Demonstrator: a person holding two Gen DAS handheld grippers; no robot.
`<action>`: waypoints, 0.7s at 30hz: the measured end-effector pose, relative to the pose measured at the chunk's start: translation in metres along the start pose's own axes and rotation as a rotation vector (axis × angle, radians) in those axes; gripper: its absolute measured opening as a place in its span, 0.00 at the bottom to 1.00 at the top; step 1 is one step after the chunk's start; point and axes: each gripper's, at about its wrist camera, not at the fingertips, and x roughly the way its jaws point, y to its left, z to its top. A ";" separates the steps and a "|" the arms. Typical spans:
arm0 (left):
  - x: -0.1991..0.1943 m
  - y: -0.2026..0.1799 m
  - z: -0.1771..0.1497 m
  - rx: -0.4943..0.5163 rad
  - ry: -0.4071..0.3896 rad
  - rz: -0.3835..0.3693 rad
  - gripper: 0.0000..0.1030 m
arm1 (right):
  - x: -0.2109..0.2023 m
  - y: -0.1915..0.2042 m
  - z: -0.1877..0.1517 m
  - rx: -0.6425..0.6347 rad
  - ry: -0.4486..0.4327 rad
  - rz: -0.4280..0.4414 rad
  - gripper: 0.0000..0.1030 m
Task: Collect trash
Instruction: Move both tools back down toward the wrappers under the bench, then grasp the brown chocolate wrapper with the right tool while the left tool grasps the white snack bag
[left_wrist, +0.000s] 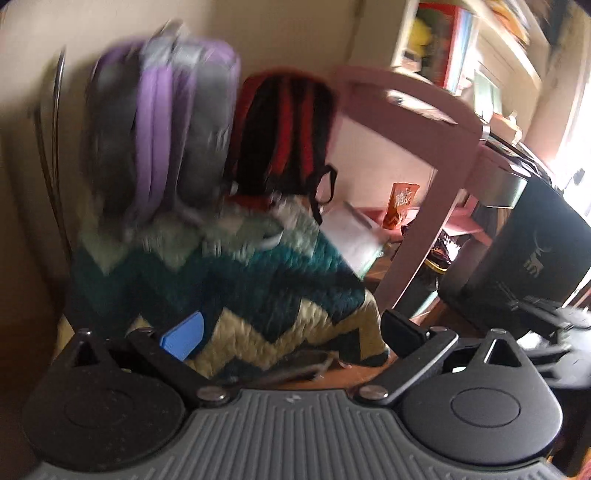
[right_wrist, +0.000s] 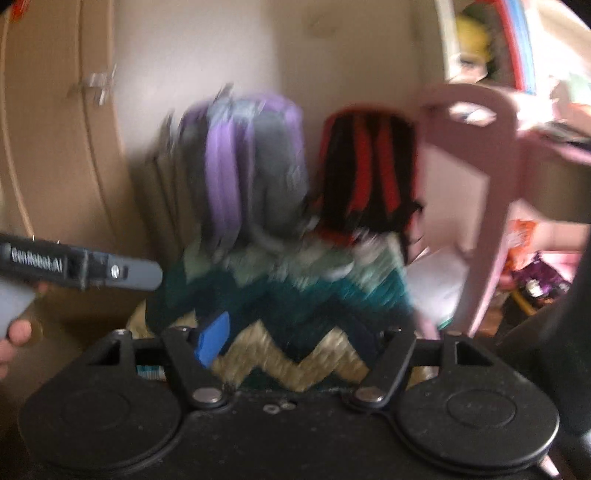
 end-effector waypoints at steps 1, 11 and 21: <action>0.010 0.018 -0.008 -0.037 0.006 0.000 1.00 | 0.013 0.007 -0.006 -0.019 0.023 0.015 0.68; 0.117 0.133 -0.092 0.043 0.169 0.206 1.00 | 0.171 0.067 -0.090 -0.235 0.304 0.106 0.68; 0.254 0.185 -0.172 0.113 0.369 0.229 1.00 | 0.297 0.104 -0.213 -0.550 0.599 0.252 0.68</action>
